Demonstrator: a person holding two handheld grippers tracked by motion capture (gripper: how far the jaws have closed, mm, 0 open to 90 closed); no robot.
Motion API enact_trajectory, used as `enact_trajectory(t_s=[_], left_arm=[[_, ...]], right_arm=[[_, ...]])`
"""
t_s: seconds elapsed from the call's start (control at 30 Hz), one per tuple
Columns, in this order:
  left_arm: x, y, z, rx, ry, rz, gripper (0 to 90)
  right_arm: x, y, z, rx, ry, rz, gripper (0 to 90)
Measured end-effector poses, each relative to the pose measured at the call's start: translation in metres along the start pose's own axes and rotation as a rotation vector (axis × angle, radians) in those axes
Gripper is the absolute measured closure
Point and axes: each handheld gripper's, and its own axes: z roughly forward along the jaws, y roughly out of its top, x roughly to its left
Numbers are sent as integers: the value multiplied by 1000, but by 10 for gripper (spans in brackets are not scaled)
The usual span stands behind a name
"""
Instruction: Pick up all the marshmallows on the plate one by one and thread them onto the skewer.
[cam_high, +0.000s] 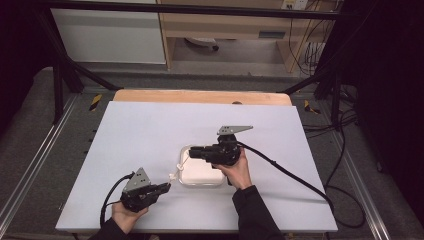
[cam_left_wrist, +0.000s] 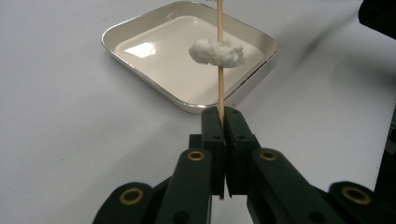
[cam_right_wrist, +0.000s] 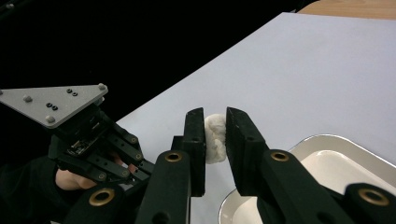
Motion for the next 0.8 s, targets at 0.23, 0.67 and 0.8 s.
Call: enact_trajectory(t_s=[0.23, 0.67, 0.8], left_arm=[[-2, -1, -2, -29, -4, 9, 887], [-4, -1, 0, -23, 5, 31, 889], [-4, -1, 0, -18, 11, 31, 889]], right_arm=[[1, -1, 1, -18, 35, 26, 798], [5, -3, 1, -9, 87, 36, 813], [5, -4, 2, -7, 91, 34, 814]])
